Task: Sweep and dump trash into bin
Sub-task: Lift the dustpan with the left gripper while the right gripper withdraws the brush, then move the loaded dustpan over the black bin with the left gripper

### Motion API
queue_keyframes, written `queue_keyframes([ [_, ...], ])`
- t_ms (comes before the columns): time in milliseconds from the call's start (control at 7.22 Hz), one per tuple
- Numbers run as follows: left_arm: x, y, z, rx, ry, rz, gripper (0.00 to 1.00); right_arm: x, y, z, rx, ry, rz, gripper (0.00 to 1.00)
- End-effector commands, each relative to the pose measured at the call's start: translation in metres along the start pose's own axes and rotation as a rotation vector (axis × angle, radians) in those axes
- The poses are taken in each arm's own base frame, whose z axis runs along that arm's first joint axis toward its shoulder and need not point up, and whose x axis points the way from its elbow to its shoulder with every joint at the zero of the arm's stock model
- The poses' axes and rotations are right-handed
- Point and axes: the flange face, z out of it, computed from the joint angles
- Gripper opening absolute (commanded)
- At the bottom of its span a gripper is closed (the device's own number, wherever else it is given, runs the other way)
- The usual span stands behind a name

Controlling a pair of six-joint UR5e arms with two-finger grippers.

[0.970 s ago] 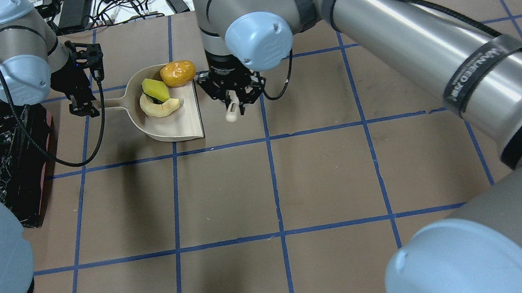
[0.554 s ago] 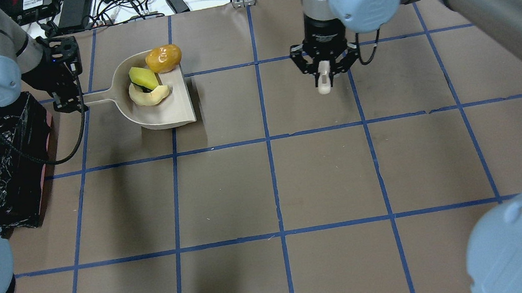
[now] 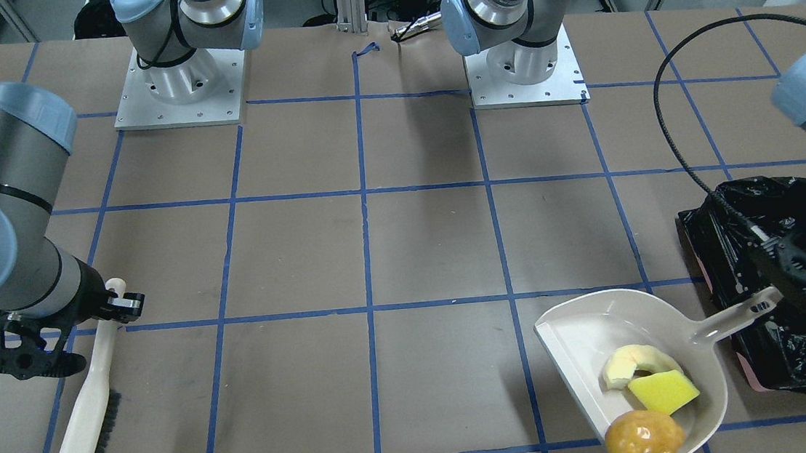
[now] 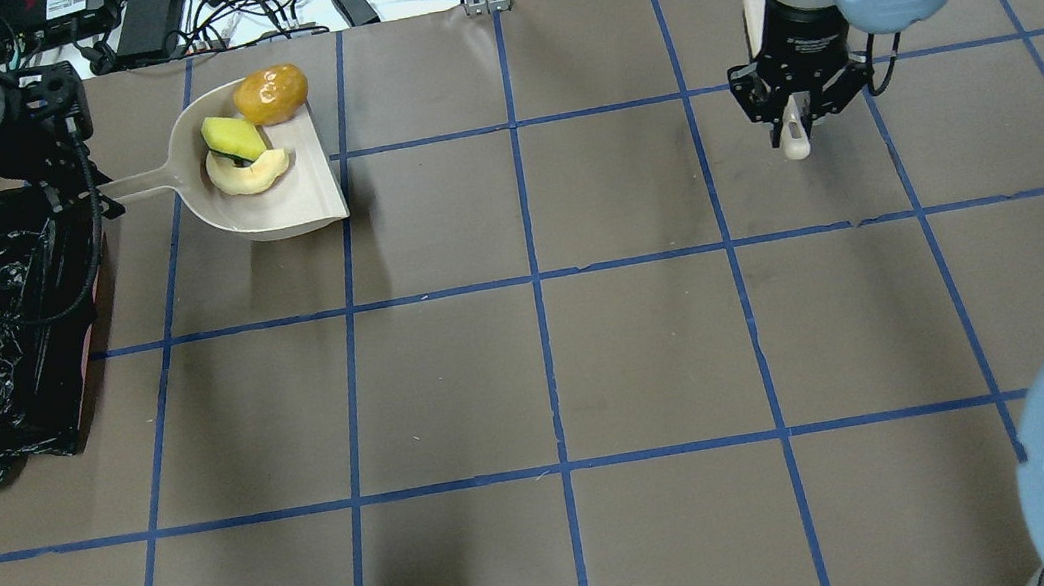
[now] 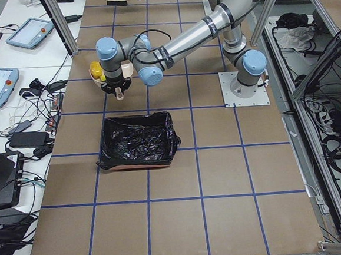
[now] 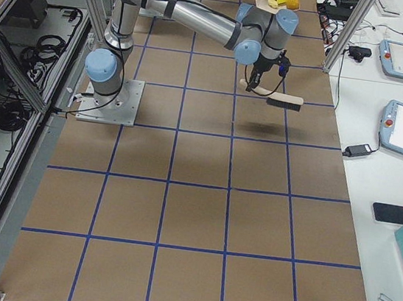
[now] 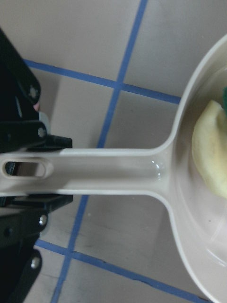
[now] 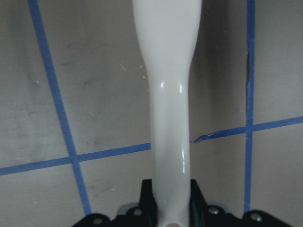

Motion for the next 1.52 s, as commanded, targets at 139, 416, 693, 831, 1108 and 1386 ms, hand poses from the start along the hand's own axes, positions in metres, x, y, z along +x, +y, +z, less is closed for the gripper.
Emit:
queue_keyframes([
  [139,0.001,0.05,-0.06,0.029,-0.032,-0.048,0.19,0.053,0.011,0.046,0.038,0.004,-0.056,0.0],
  [416,0.016,0.115,-0.095,0.029,-0.038,-0.13,0.19,0.063,0.02,0.071,0.039,0.0,-0.068,0.0],
  [693,0.024,0.191,-0.108,0.016,-0.063,-0.129,0.19,0.082,0.02,0.074,0.032,-0.009,-0.092,0.0],
  [831,0.026,0.231,-0.115,0.009,-0.071,-0.131,0.19,0.094,0.023,0.073,0.025,-0.016,-0.086,0.0],
  [1108,0.028,0.271,-0.129,-0.006,-0.09,-0.08,0.19,0.089,0.031,0.087,0.006,-0.03,-0.092,0.0],
  [1386,0.031,0.292,-0.125,-0.017,-0.081,0.042,0.18,0.088,0.034,0.093,-0.008,-0.031,-0.095,0.0],
])
